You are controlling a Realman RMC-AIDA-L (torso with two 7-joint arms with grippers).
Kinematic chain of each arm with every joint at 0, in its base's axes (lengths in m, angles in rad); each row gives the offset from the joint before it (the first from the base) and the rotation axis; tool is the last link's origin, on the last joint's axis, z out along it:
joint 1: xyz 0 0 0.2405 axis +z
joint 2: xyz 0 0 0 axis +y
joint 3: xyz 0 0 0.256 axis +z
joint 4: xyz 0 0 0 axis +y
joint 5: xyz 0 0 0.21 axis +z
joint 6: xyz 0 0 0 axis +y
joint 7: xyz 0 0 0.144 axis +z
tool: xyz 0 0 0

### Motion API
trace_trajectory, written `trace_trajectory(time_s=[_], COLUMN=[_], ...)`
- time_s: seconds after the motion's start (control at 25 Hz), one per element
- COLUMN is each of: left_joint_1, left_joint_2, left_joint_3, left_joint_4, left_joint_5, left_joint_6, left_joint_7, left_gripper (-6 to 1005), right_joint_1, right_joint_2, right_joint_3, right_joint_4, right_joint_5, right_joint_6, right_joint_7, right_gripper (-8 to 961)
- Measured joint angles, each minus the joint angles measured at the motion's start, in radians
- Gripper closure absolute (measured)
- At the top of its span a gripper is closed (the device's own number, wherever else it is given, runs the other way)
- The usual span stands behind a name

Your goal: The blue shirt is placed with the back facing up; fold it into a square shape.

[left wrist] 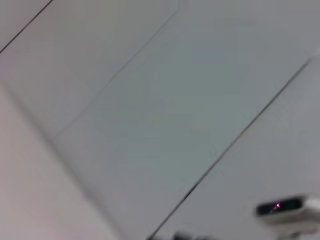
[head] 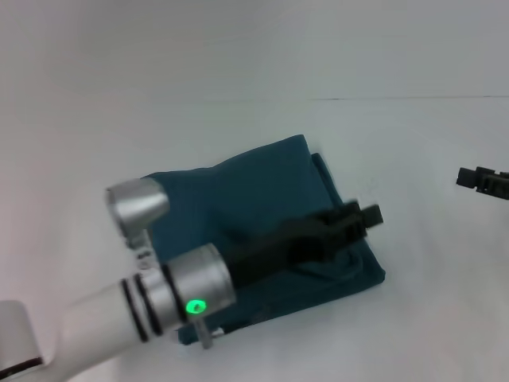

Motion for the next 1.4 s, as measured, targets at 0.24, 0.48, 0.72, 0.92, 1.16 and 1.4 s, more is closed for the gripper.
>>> trace_trajectory(time_s=[0.24,0.48,0.72,0.92,1.16,1.4], left_joint_1=[0.153,0.269,0.348,0.372,0.379,0.373], left_joint_2=[0.005,0.01,0.013,0.014,0.019,0.021], left_joint_3=[-0.005,0.052,0.133,0.125,0.116,0.113], left_joint_4=[0.248,0.494,0.702,0.814,0.837,0.839], left_joint_5=[-0.01,-0.001,0.1,0.237,0.256,0.257], left_joint_6=[0.222,0.278,0.273,0.269,0.259,0.246], left_joint_7=[-0.095,-0.136,-0.081,-0.069,-0.046,-0.046], left_gripper=[577,202,125,121,121,120], right_joint_1=[0.032,0.087,0.166,0.215,0.253,0.277], right_joint_2=[-0.007,-0.012,0.002,0.023,0.062,0.08], right_joint_3=[-0.04,-0.076,-0.134,-0.197,-0.25,-0.267], right_joint_4=[-0.006,0.001,0.042,0.103,0.141,0.164], right_joint_5=[-0.027,-0.087,-0.172,-0.19,-0.19,-0.19], right_joint_6=[-0.003,0.007,0.053,0.137,0.231,0.284], right_joint_7=[0.123,0.25,0.367,0.399,0.407,0.409], right_gripper=[260,259,260,260,262,266])
